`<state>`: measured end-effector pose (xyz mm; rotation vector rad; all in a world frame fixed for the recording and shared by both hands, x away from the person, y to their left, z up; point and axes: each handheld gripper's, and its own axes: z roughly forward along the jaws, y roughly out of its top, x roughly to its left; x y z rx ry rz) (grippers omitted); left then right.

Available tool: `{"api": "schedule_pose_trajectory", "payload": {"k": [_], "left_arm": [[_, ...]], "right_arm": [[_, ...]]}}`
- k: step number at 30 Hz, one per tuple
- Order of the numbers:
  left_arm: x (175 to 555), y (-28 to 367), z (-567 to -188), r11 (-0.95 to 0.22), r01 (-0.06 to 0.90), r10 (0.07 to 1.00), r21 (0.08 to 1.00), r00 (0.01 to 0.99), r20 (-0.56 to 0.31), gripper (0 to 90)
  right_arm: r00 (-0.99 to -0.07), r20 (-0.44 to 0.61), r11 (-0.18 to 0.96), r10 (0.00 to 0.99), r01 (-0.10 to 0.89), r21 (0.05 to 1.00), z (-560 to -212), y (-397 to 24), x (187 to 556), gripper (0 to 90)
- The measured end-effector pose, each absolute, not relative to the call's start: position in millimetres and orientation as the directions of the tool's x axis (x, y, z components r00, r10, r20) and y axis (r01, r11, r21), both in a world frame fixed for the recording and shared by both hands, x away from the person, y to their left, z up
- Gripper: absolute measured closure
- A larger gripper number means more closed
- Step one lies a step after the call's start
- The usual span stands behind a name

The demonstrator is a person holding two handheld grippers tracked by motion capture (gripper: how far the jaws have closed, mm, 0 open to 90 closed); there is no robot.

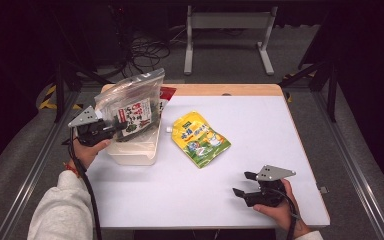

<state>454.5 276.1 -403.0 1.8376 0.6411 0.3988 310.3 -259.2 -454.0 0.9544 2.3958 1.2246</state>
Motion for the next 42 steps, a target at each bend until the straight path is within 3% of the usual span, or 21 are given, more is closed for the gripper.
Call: {"api": "schedule_pose_trajectory", "payload": {"k": [12,17,23,31,38,42], "left_arm": [[449.2,274.4,-407.7,-0.244,0.270,0.640,0.931,0.767,-0.055,70.8],[444.5,275.7,-403.8,-0.230,0.267,0.664,0.936,0.746,-0.050,62.2],[433.0,283.9,-396.0,-0.200,0.250,0.690,0.947,0.722,-0.045,58.0],[408.1,284.8,-387.4,-0.223,0.223,0.746,0.949,0.665,0.019,47.4],[380.6,281.0,-390.6,-0.257,0.255,0.809,0.932,0.584,0.063,21.9],[359.8,279.8,-389.8,-0.256,0.241,0.803,0.936,0.592,0.068,20.2]], "right_arm": [[-0.740,0.042,0.419,0.671,0.425,0.803,-452.3,-258.3,311.8,26.4],[-0.738,0.041,0.419,0.674,0.427,0.801,-451.9,-259.3,313.0,26.6],[-0.735,0.037,0.414,0.677,0.421,0.807,-449.3,-259.3,315.7,26.4],[-0.734,0.020,0.417,0.679,0.408,0.812,-445.4,-256.6,321.2,27.8],[-0.733,0.013,0.407,0.680,0.393,0.824,-440.7,-259.2,329.6,37.1],[-0.727,0.000,0.395,0.686,0.373,0.840,-437.1,-261.9,335.9,48.9]]}}
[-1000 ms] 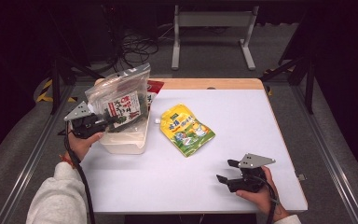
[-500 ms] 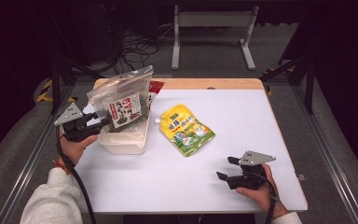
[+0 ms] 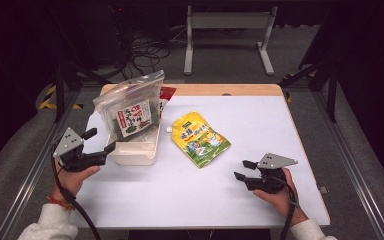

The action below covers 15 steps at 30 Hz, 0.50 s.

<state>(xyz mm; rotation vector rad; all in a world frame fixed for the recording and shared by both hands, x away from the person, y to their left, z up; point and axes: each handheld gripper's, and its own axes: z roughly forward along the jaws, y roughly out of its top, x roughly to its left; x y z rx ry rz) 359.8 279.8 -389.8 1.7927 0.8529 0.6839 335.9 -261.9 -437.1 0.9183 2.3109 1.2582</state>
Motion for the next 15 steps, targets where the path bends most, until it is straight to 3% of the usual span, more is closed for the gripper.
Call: {"api": "schedule_pose_trajectory", "payload": {"k": [4,9,12,15], "left_arm": [[330.3,272.6,-393.8,-0.279,0.226,0.764,0.933,0.641,0.073,21.0],[308.0,254.8,-410.2,-0.303,0.256,0.703,0.918,0.710,0.034,19.7],[300.0,241.8,-422.7,-0.337,0.273,0.673,0.901,0.739,0.027,18.9],[296.6,232.6,-434.2,-0.347,0.298,0.635,0.889,0.772,-0.011,18.9]], "right_arm": [[-0.733,-0.024,0.402,0.680,0.344,0.848,-432.7,-261.6,344.0,66.0],[-0.733,-0.008,0.384,0.681,0.348,0.856,-429.7,-260.3,359.5,75.3],[-0.731,-0.003,0.383,0.683,0.355,0.853,-429.4,-258.0,368.3,74.4],[-0.713,0.005,0.372,0.701,0.372,0.851,-428.5,-254.0,380.1,65.7]]}}
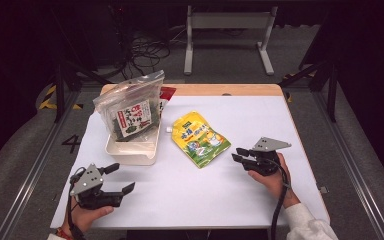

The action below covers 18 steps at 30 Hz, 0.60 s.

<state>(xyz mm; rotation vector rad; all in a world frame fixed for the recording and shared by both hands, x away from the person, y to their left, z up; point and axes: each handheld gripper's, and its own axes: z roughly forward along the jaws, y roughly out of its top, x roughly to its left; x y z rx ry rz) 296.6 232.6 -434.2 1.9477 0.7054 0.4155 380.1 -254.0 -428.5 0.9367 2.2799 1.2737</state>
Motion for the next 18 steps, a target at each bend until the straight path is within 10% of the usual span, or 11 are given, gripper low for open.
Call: {"api": "schedule_pose_trajectory", "payload": {"k": [5,18], "left_arm": [[299.6,215.6,-451.4,-0.436,0.341,0.598,0.833,0.802,-0.016,22.0],[301.2,200.4,-459.3,-0.512,0.310,0.546,0.801,0.837,0.025,20.0]], "right_arm": [[-0.719,0.034,0.381,0.694,0.407,0.830,-430.9,-242.5,400.3,41.7],[-0.655,0.142,0.343,0.742,0.553,0.759,-451.0,-225.4,450.4,27.3]]}}
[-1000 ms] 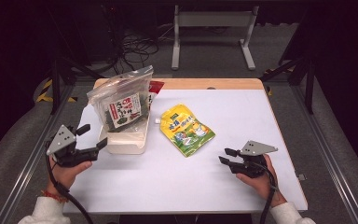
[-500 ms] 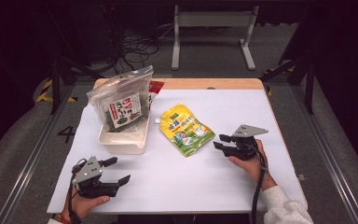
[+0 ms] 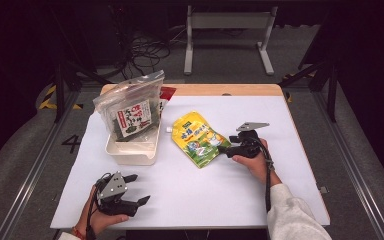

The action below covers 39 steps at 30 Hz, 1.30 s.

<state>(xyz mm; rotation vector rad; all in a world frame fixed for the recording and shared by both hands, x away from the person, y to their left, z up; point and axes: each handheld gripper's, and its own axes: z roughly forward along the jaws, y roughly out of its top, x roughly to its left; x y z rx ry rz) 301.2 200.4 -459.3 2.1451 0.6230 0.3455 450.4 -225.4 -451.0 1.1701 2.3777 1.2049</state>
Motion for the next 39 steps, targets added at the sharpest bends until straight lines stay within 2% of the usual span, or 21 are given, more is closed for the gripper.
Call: {"api": "schedule_pose_trajectory", "payload": {"k": [2,10,17,18,21,24,27,29,35,39], "left_arm": [[301.0,200.0,-459.3,-0.510,0.309,0.541,0.803,0.841,0.021,19.8],[302.0,198.2,-459.3,-0.508,0.309,0.538,0.804,0.843,0.016,18.8],[303.0,192.9,-459.9,-0.516,0.309,0.529,0.799,0.848,0.014,18.8],[303.4,191.3,-460.1,-0.517,0.312,0.525,0.797,0.851,0.008,18.6],[304.0,189.0,-460.3,-0.525,0.307,0.513,0.794,0.859,0.007,18.3],[303.4,187.3,-461.0,-0.527,0.306,0.506,0.792,0.863,0.003,18.2],[303.5,187.3,-461.6,-0.535,0.307,0.500,0.787,0.866,0.002,18.1],[303.5,187.1,-461.6,-0.533,0.305,0.499,0.789,0.866,0.002,18.1],[303.0,186.6,-461.8,-0.537,0.298,0.482,0.789,0.876,-0.003,18.1],[303.2,187.0,-461.7,-0.536,0.301,0.479,0.789,0.878,-0.009,18.1]], "right_arm": [[-0.647,0.178,0.315,0.742,0.570,0.759,-455.3,-223.6,455.1,25.5],[-0.653,0.210,0.328,0.728,0.600,0.730,-455.8,-218.8,464.0,17.7],[-0.672,0.206,0.359,0.711,0.599,0.715,-454.0,-219.3,468.3,28.8],[-0.685,0.150,0.406,0.713,0.577,0.708,-452.6,-217.5,468.0,35.3],[-0.701,0.141,0.435,0.699,0.574,0.693,-450.4,-217.1,470.6,37.0],[-0.700,0.160,0.437,0.696,0.589,0.680,-448.1,-217.0,474.1,35.1],[-0.687,0.179,0.396,0.704,0.589,0.705,-447.8,-215.3,475.1,32.5],[-0.682,0.189,0.373,0.707,0.586,0.720,-450.3,-207.0,478.0,23.8],[-0.680,0.201,0.358,0.705,0.586,0.727,-452.2,-197.1,482.9,22.2],[-0.681,0.229,0.355,0.696,0.604,0.714,-453.1,-197.2,485.5,25.7]]}}
